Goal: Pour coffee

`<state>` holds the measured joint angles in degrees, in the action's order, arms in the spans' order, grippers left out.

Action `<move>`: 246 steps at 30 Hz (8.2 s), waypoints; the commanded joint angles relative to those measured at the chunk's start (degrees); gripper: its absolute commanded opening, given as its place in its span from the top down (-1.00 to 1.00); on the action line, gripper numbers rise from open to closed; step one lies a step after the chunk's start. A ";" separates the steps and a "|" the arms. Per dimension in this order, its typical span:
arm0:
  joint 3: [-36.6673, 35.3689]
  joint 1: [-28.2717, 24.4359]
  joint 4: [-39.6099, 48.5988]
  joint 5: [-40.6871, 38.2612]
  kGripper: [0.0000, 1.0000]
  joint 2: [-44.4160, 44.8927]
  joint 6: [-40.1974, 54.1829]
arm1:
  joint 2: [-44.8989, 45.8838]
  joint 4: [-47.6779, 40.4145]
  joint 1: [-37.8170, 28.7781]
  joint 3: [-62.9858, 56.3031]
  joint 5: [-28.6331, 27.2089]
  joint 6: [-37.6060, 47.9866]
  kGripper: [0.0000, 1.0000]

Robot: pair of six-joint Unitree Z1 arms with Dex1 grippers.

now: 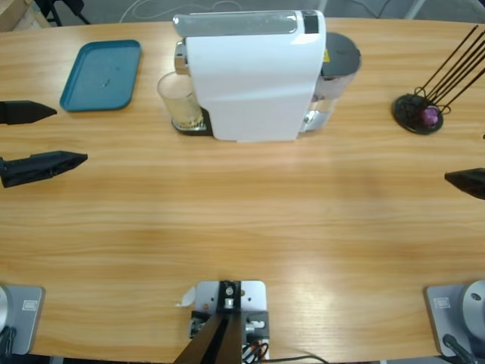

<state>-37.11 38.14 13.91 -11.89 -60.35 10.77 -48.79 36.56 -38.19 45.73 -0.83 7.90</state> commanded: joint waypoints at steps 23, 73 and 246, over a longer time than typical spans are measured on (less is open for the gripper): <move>-3.88 -3.86 0.50 -8.59 -1.00 -8.58 6.62 | 0.17 0.78 -0.39 -0.96 -0.93 -4.21 -1.00; -2.44 -8.63 0.50 -6.12 -1.00 -5.57 6.55 | 0.10 0.82 -0.75 -0.84 -0.16 -4.91 -1.00; -10.33 -11.42 -30.43 -25.64 -0.98 -47.86 21.66 | -8.88 -0.26 -0.92 0.81 6.63 -6.58 -0.98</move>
<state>-46.45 26.08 -15.92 -37.40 -104.28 31.77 -55.30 35.91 -38.49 46.09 5.04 2.34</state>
